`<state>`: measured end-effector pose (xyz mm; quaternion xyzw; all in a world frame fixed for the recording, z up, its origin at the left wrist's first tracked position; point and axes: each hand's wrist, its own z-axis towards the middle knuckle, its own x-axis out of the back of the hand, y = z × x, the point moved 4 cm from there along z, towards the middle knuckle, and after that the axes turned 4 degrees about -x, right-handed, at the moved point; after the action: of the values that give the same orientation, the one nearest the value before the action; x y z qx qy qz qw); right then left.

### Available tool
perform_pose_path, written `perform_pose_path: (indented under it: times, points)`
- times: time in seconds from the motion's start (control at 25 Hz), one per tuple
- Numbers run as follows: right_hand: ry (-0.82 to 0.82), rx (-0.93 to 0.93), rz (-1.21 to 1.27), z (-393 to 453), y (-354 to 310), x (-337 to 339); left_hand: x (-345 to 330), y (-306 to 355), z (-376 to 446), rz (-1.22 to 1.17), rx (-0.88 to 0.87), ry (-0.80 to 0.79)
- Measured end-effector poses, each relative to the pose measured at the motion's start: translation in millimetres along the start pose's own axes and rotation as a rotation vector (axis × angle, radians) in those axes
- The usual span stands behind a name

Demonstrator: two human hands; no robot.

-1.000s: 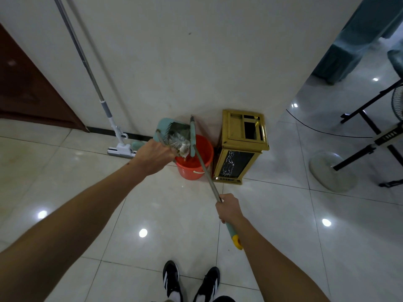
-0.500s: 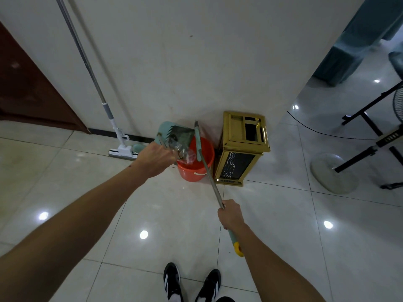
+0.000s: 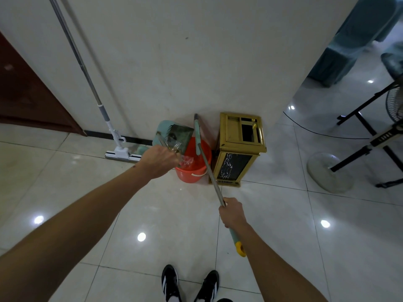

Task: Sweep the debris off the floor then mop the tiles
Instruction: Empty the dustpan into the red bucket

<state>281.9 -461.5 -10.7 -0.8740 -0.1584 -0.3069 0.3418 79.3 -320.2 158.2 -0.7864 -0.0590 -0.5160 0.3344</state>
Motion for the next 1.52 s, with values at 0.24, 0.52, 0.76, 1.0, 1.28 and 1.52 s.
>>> perform_pose_path:
  times: [0.24,0.52,0.76,1.0,1.28,1.52]
  points:
    - [0.011,0.043,-0.021,-3.4,-3.6,6.0,0.8,28.1,-5.9,-0.010,-0.135,0.062]
    - [0.068,0.117,-0.163,-13.1,-3.4,11.6,-3.7,38.0,-4.4,0.013,-0.212,0.049]
    - [0.077,0.197,-0.176,-19.2,-12.7,24.9,-17.6,39.5,12.9,0.022,-0.194,-0.003]
    - [0.083,0.228,-0.160,-13.7,-30.2,29.9,-6.5,20.1,22.2,0.092,-0.211,0.111]
    - [0.060,0.256,-0.149,-13.2,-23.9,30.9,-25.2,38.8,16.4,0.104,-0.314,0.009]
    - [0.072,0.300,-0.141,-8.0,-34.8,40.1,-17.7,48.7,23.1,0.107,-0.326,-0.043]
